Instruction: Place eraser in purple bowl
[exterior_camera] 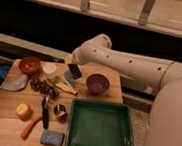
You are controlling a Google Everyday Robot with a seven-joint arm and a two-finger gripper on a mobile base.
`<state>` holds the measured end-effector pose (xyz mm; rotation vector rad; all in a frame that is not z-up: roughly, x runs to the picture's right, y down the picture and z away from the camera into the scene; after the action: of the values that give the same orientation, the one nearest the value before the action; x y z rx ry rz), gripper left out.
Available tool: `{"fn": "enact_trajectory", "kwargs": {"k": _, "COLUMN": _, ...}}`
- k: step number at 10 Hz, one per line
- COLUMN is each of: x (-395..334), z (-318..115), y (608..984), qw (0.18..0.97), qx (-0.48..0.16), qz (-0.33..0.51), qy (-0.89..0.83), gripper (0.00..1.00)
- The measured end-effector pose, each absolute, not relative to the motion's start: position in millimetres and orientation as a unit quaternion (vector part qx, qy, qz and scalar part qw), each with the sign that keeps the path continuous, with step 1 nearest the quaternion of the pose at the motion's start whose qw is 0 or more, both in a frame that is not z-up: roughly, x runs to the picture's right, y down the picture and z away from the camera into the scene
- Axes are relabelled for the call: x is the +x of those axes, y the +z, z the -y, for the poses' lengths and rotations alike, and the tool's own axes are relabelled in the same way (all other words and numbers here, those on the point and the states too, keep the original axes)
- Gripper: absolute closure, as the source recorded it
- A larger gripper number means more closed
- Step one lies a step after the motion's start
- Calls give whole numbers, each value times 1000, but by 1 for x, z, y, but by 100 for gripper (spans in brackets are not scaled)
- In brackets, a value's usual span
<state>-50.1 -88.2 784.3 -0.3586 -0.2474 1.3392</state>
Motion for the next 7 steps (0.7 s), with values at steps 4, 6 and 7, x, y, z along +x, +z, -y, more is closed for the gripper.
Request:
{"fn": "enact_trajectory", "kwargs": {"k": 4, "x": 57, "z": 126, "y": 802, "qw": 721, "qx": -108, "qz": 70, "qy": 681, "gripper": 100}}
{"fn": "enact_trajectory", "kwargs": {"k": 6, "x": 92, "z": 127, "y": 818, "qw": 696, "qx": -108, "qz": 58, "qy": 708, "gripper": 100}}
{"fn": "enact_trajectory", "kwargs": {"k": 7, "x": 103, "z": 117, "y": 835, "qw": 682, "qx": -114, "qz": 53, "qy": 721, "gripper": 100}}
